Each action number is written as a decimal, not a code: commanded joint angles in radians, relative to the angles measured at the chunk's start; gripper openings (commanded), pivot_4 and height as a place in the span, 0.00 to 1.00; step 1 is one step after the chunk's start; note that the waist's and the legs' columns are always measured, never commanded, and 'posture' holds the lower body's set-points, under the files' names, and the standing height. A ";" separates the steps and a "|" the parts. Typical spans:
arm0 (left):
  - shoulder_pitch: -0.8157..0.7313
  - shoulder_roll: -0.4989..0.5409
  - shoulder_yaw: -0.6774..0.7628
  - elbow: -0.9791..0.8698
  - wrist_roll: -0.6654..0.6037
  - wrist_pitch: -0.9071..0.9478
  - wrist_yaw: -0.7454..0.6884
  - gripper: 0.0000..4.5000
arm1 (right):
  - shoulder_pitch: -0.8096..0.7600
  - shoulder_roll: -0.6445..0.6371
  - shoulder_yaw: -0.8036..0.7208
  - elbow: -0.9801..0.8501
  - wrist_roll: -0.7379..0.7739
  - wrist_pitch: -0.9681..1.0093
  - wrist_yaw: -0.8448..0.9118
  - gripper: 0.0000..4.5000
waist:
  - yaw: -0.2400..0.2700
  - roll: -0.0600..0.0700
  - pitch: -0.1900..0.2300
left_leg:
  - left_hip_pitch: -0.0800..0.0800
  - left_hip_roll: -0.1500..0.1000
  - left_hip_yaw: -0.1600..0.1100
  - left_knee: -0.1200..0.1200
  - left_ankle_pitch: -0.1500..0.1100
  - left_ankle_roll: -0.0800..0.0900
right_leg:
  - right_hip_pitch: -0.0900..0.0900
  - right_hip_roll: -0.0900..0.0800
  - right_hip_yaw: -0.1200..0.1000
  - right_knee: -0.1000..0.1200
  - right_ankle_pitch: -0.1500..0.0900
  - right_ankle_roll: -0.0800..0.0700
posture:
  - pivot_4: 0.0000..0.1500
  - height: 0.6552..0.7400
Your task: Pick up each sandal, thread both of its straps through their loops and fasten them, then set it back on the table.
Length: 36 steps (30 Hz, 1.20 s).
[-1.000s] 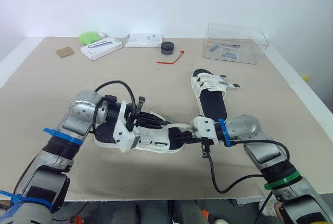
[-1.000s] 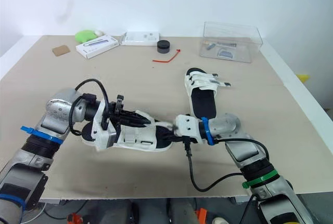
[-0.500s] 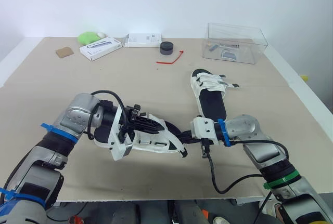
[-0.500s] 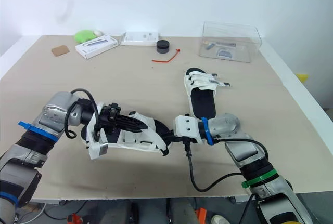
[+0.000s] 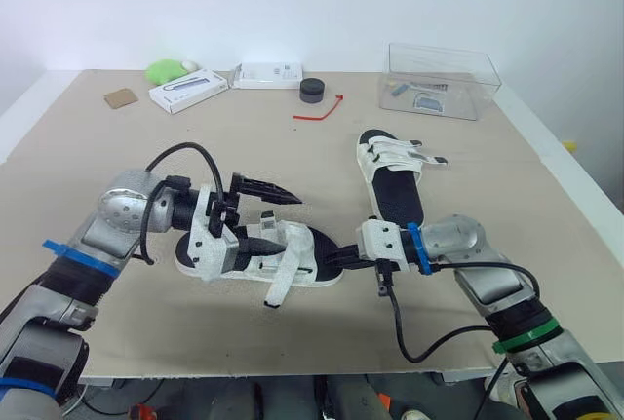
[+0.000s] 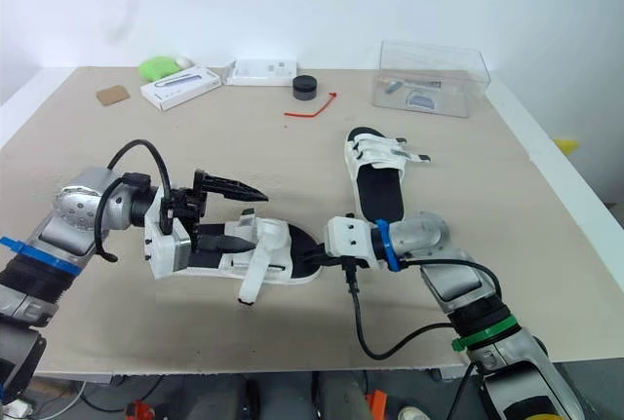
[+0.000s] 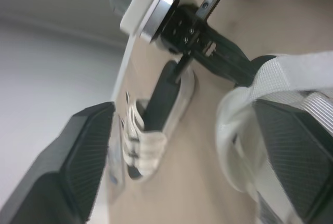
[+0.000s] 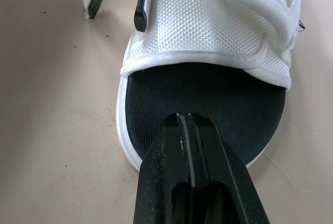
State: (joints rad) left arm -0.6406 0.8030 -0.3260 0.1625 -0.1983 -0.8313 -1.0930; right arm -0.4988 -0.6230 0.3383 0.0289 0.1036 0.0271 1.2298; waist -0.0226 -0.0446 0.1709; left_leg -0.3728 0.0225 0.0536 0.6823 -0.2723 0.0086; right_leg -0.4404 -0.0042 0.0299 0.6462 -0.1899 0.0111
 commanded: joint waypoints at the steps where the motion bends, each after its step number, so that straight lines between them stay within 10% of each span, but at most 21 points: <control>1: 0.081 0.067 0.109 -0.142 -0.208 0.451 0.072 0.99 | -0.006 0.002 0.022 0.036 -0.018 -0.005 0.029 0.00 | -0.001 0.000 0.000 | 0.000 0.001 0.000 0.000 0.000 0.000 | 0.000 0.000 0.000 0.000 0.000 0.000 | 1.00 1.00; 13: 0.456 0.394 0.361 -0.581 -1.205 1.673 0.124 0.99 | -0.032 0.014 0.025 0.072 -0.017 -0.021 0.053 0.00 | -0.002 0.000 0.000 | 0.002 0.006 -0.002 -0.001 0.000 -0.001 | 0.000 0.002 -0.005 0.002 -0.004 -0.006 | 1.00 1.00; 36: 0.550 0.102 0.243 -0.668 -0.686 1.625 0.162 0.99 | -0.022 0.007 0.014 0.060 -0.023 -0.007 0.033 0.00 | 0.002 0.000 0.000 | 0.005 0.004 -0.002 -0.004 0.001 -0.003 | 0.000 0.004 -0.002 0.002 -0.007 -0.013 | 1.00 1.00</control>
State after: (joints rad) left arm -0.0912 0.9121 -0.0835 -0.4909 -0.8987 0.8116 -0.9159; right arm -0.5346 -0.6009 0.3501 0.0817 0.1036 0.0075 1.2625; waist -0.0211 -0.0443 0.1708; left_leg -0.3681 0.0269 0.0516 0.6779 -0.2715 0.0055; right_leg -0.4400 -0.0001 0.0280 0.6486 -0.1968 -0.0022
